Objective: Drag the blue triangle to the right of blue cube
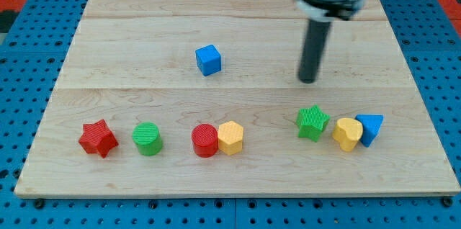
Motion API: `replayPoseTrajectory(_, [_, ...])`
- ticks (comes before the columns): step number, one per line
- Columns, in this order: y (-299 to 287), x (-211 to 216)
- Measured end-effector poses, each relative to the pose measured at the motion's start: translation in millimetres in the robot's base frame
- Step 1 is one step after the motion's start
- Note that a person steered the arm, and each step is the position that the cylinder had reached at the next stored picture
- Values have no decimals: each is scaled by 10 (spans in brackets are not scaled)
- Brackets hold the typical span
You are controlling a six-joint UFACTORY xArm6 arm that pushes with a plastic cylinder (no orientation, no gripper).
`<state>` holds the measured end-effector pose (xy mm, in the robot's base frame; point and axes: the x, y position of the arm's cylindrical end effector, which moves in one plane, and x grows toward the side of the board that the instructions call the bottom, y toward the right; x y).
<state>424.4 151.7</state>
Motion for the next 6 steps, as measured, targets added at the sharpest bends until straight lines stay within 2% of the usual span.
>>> replayPoseTrajectory(1, [1474,271])
replayPoseTrajectory(2, [1903,841])
replayPoseTrajectory(3, [1036,1172])
replayPoseTrajectory(4, [746,1216])
replayPoseTrajectory(5, [438,833])
replayPoseTrajectory(6, [-3,805])
